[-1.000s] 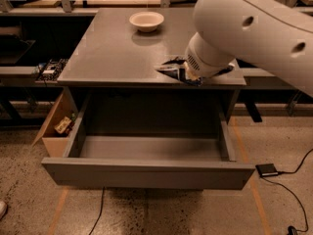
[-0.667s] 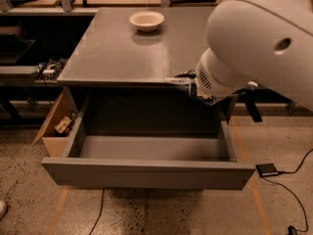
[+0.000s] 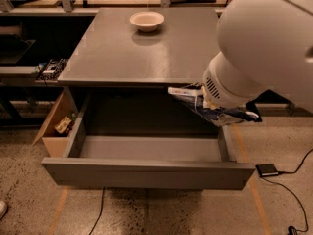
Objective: Place blue chip bag into top drawer
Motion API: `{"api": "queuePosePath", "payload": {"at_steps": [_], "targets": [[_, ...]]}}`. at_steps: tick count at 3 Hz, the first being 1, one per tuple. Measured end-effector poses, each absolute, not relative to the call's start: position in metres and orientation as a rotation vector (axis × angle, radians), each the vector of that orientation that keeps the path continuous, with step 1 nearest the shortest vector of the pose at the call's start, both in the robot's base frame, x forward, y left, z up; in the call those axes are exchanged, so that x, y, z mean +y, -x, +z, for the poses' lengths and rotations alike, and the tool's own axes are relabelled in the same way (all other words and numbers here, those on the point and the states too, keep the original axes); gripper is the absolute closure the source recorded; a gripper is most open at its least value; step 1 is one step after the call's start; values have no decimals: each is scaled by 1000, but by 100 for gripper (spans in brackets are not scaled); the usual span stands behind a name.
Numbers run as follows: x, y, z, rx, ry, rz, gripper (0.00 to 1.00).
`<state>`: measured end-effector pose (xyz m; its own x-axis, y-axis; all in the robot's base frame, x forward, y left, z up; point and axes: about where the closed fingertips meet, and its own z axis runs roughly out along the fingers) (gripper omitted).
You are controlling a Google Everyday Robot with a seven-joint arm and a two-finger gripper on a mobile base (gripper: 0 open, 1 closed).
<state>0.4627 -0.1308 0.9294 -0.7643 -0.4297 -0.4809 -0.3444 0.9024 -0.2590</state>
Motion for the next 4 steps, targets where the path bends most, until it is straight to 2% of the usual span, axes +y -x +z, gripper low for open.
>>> {"api": "queuePosePath", "payload": {"at_steps": [4], "targets": [[-75,-500,803,2648,668,-72,100]]}}
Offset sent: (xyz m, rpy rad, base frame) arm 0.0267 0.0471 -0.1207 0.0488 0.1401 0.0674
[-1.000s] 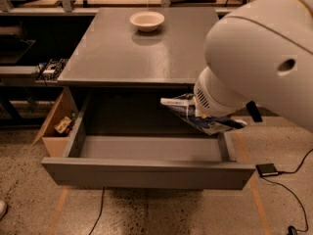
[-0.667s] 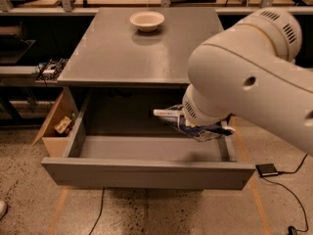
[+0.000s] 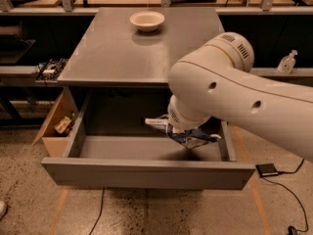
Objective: Place blue chip bag into top drawer
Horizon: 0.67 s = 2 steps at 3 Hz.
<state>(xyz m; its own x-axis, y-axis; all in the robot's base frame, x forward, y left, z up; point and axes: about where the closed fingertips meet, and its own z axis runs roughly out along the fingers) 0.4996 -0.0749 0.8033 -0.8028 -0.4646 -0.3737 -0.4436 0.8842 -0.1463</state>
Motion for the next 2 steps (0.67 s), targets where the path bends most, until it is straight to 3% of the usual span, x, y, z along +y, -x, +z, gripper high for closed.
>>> {"api": "queuePosePath", "payload": {"at_steps": [2], "targets": [[-75,-499,801,2652,670,-72,59]]}}
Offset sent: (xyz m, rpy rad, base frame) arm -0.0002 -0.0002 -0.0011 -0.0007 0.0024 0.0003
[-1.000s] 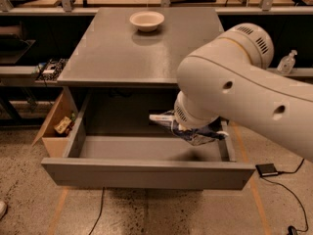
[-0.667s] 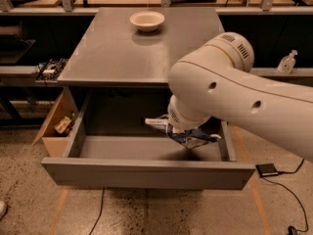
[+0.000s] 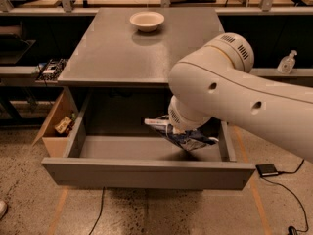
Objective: Place blue chip bag into top drawer
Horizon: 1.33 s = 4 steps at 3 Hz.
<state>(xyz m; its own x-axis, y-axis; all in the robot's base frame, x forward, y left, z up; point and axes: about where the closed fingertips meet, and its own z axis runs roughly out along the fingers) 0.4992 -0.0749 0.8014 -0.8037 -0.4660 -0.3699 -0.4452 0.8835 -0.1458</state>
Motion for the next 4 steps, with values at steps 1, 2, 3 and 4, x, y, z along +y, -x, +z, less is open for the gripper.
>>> {"api": "queuePosePath", "payload": {"at_steps": [1,2,3,4], "targets": [[-75,-499,800,2653,672,-72,35],[-74,-499,800,2654,674,-73,12],[-74,-499,799,2655,675,-73,0],[-74,-499,799,2655,675,-74,0]]}}
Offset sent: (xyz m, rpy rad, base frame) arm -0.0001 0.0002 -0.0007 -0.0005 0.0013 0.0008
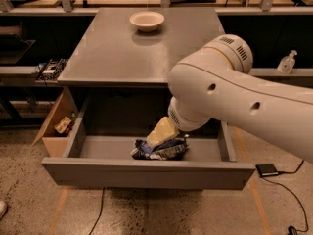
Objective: Place blue chip bag into top drawer
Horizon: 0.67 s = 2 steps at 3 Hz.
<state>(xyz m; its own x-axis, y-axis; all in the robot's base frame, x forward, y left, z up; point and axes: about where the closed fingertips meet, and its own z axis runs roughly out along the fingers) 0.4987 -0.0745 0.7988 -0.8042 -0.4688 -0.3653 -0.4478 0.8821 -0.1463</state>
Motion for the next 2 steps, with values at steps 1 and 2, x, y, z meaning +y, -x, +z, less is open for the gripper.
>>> {"api": "queuePosePath", "payload": {"at_steps": [1,2], "targets": [[-96,-500,811,2631,597,-86,0],[-128,-495,832,2592,472,-78,0]]}}
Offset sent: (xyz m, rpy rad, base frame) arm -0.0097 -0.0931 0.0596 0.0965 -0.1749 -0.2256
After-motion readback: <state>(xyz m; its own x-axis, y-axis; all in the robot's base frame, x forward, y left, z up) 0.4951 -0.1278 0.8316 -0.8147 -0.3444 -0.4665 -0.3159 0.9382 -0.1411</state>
